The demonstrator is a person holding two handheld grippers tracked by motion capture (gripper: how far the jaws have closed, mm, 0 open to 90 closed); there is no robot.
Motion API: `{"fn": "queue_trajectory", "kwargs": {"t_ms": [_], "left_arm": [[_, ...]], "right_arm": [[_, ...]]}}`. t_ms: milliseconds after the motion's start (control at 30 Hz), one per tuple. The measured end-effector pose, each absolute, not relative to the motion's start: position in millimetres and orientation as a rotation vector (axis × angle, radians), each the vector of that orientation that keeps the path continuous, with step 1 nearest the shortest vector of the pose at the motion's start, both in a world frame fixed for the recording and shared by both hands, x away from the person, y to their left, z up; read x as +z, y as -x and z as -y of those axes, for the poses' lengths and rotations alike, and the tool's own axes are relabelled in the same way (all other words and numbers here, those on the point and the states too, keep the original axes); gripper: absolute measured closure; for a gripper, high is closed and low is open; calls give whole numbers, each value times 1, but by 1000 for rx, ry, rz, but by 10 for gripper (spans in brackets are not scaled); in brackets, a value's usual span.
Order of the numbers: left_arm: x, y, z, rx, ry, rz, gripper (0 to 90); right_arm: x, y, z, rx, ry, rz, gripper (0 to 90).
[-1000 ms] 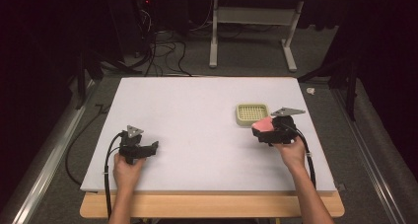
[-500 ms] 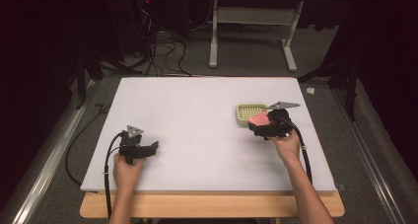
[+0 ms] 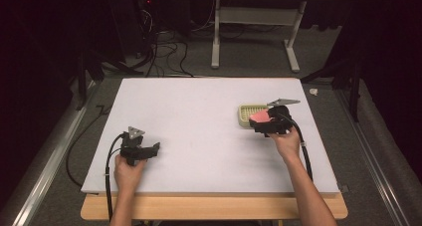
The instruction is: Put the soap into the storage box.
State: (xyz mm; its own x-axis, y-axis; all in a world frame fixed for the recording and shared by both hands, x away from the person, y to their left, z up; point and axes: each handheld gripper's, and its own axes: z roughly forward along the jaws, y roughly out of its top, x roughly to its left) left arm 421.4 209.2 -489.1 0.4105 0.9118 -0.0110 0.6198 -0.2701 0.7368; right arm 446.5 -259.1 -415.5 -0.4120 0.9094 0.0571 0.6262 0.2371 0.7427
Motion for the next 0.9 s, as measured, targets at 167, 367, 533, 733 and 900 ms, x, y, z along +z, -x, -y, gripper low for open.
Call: {"fn": "queue_trajectory", "kwargs": {"t_ms": [167, 367, 533, 733, 900], "left_arm": [[-489, -421, -209, 558, -1997, -1298, 200], [-489, -421, -209, 558, -1997, -1298, 200], [-489, -421, -209, 558, -1997, -1298, 200], [-489, -421, -209, 558, -1997, -1298, 200], [-489, -421, -209, 557, -1998, -1298, 200]], "right_arm": [[-419, -451, 262, 988, -1434, -2125, 136], [-419, -456, 262, 982, -1451, -2114, 136], [-417, -466, 256, 956, -1440, -2122, 137], [-417, -476, 252, 938, -1446, -2124, 137], [-417, -483, 250, 942, -1464, -2115, 136]]}}
